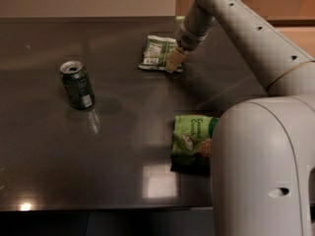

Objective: Move green jalapeno chip bag near green rice chip bag

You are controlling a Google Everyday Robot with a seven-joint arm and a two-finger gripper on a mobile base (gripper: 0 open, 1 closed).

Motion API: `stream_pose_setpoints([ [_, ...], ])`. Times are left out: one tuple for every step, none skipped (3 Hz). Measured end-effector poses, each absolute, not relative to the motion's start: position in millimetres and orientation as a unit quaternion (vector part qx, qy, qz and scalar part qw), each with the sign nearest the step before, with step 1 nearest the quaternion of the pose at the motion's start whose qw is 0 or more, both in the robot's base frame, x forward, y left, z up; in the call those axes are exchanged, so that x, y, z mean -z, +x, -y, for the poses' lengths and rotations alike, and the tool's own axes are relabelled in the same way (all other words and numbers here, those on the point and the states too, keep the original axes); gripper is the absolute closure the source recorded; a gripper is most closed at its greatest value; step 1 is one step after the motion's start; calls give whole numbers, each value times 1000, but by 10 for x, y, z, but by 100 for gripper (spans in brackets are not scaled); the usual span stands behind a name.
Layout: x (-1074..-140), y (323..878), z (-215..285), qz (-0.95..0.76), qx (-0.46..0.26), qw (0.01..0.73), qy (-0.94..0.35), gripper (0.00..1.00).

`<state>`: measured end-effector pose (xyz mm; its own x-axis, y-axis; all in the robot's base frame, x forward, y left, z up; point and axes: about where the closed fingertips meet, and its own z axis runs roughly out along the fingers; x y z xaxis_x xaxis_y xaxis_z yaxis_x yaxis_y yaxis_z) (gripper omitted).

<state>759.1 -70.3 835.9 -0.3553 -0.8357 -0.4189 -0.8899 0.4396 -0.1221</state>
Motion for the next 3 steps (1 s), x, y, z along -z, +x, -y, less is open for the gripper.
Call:
stream_pose_setpoints([
  [-8423,7554,633,-816,-68,216,-533,64],
  [-8525,7450,622,-809,-69,213,-543,87],
  [-8646,7197,631,-797,-72,204,-565,100],
])
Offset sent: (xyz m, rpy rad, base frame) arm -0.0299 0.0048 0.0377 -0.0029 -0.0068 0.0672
